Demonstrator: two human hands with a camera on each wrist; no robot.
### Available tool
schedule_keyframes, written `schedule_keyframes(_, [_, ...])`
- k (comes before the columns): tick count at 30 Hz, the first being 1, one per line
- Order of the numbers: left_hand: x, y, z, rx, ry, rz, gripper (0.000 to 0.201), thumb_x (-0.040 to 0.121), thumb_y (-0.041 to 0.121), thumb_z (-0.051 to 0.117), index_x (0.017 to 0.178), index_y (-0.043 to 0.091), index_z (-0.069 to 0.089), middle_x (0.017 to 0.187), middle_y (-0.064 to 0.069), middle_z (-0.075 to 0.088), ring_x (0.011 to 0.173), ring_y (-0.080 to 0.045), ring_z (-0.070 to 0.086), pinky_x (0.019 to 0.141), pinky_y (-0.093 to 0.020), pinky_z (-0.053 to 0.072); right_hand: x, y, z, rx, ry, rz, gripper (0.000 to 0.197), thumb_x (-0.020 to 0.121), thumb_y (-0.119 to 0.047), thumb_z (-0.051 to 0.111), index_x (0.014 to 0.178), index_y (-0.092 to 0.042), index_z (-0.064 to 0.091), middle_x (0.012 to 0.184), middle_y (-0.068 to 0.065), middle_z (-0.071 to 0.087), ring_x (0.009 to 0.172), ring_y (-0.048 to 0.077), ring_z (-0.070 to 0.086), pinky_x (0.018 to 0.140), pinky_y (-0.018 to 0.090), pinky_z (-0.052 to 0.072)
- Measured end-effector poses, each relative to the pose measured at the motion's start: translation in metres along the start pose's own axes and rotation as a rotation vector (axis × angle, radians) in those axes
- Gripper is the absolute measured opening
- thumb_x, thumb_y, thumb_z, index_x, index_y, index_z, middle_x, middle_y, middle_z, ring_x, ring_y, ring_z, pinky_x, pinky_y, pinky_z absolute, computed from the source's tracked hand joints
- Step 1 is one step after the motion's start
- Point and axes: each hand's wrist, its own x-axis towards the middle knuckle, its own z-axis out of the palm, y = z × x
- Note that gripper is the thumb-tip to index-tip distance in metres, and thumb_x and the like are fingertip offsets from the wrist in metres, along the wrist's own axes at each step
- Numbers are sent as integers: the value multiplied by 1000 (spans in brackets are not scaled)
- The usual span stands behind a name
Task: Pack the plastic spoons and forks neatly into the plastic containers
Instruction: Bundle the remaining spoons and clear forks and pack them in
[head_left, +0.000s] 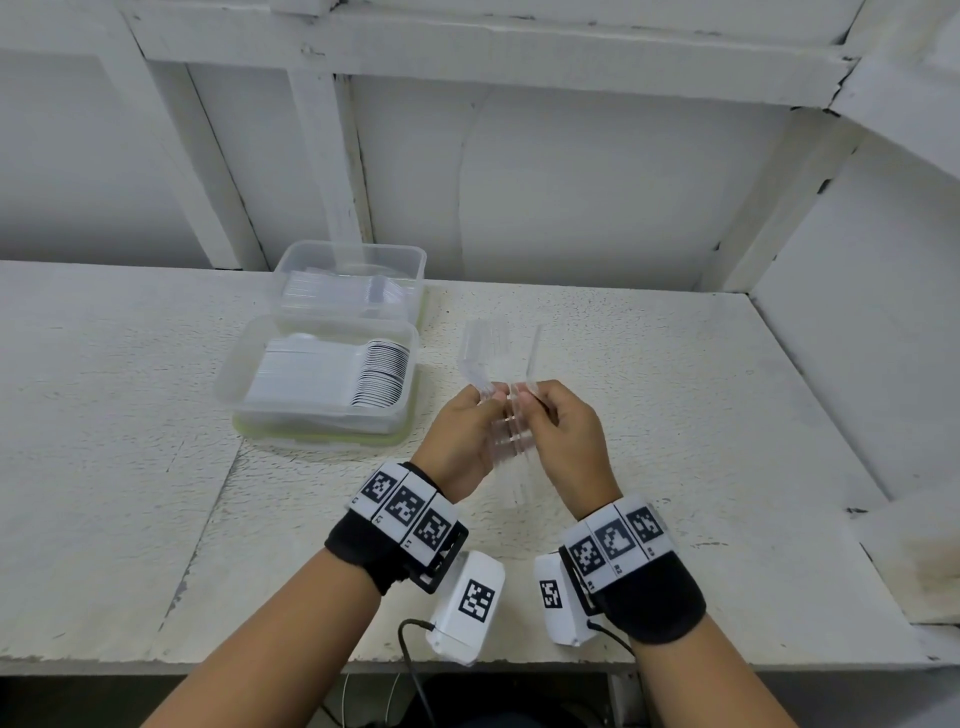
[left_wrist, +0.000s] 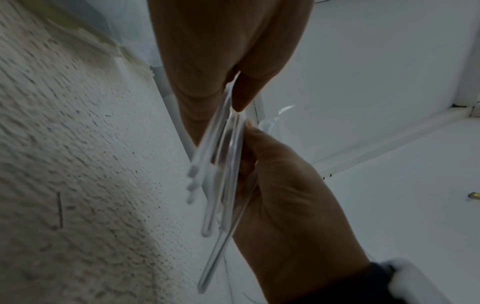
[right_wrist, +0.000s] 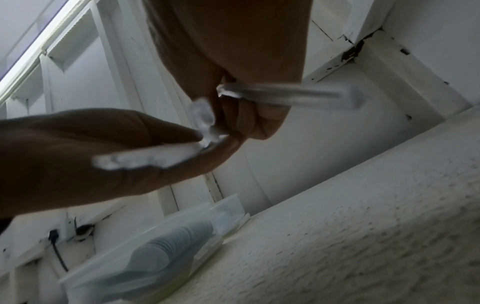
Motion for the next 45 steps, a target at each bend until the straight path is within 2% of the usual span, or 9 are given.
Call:
schedule_keyframes(8, [-3,2,2,59,-43,0,24,99,4,35,88,5,56,79,-7,65,62,-11,65,57,-22,54,1,-3,0,-262,27,-90,16,92,-25,56,97,-18,42,96,-3,45,75,6,46,66,25,43])
schedule_keyframes(13, [-1,3,1,126,-40,4,19,100,9,37,93,6,55,80,-7,68,67,-12,67,59,-23,55,0,-8,-2,-86,-98,82,32,95,-29,49,108,-28,20,81,-6,35,65,10,46,60,25,41])
schedule_keyframes(17, [3,1,-3,135,-5,-5,17,100,14,39,103,2,51,99,-16,65,87,-22,64,79,-34,54,1,-16,-10,8,-160,178,29,96,-27,46,111,-24,22,77,-5,37,63,8,45,56,19,36])
schedule_keyframes(20, [3,-2,-4,115,4,-24,11,99,11,41,94,7,50,95,-14,63,82,-20,63,72,-29,55,7,-19,-15,79,-127,265,17,99,-22,39,110,-18,26,77,-6,46,61,2,46,53,16,33])
schedule_keyframes(25, [-3,-5,4,197,-68,-16,17,100,10,38,94,10,54,86,-6,65,78,-15,61,76,-30,52,20,-14,-2,-9,-84,221,23,98,-21,39,119,-14,38,126,7,42,107,18,49,84,27,39])
schedule_keyframes(30, [-6,-3,7,291,-77,-23,23,99,3,35,116,6,49,94,-8,62,77,-18,58,80,-38,51,21,-16,7,-52,-180,237,38,97,-32,42,129,-16,31,116,8,51,101,23,58,87,39,50])
schedule_keyframes(34, [-9,-2,6,317,-61,-50,27,98,4,34,121,9,48,78,-5,55,59,-11,49,54,-23,47,13,-26,6,30,-272,253,52,96,-44,39,135,-17,19,93,-2,55,77,11,59,60,19,46])
schedule_keyframes(38, [-10,-1,4,327,-35,-68,13,100,9,36,101,14,47,68,-1,47,53,-9,43,48,-20,38,20,-29,0,151,-219,271,52,100,-44,16,146,-22,8,129,6,48,96,14,52,70,21,42])
schedule_keyframes(45, [-13,6,0,358,-74,-126,14,98,29,44,98,15,50,66,1,47,53,-10,44,50,-22,38,38,-24,-4,34,-178,63,21,103,-26,24,112,-19,41,91,-5,50,70,6,47,57,11,41])
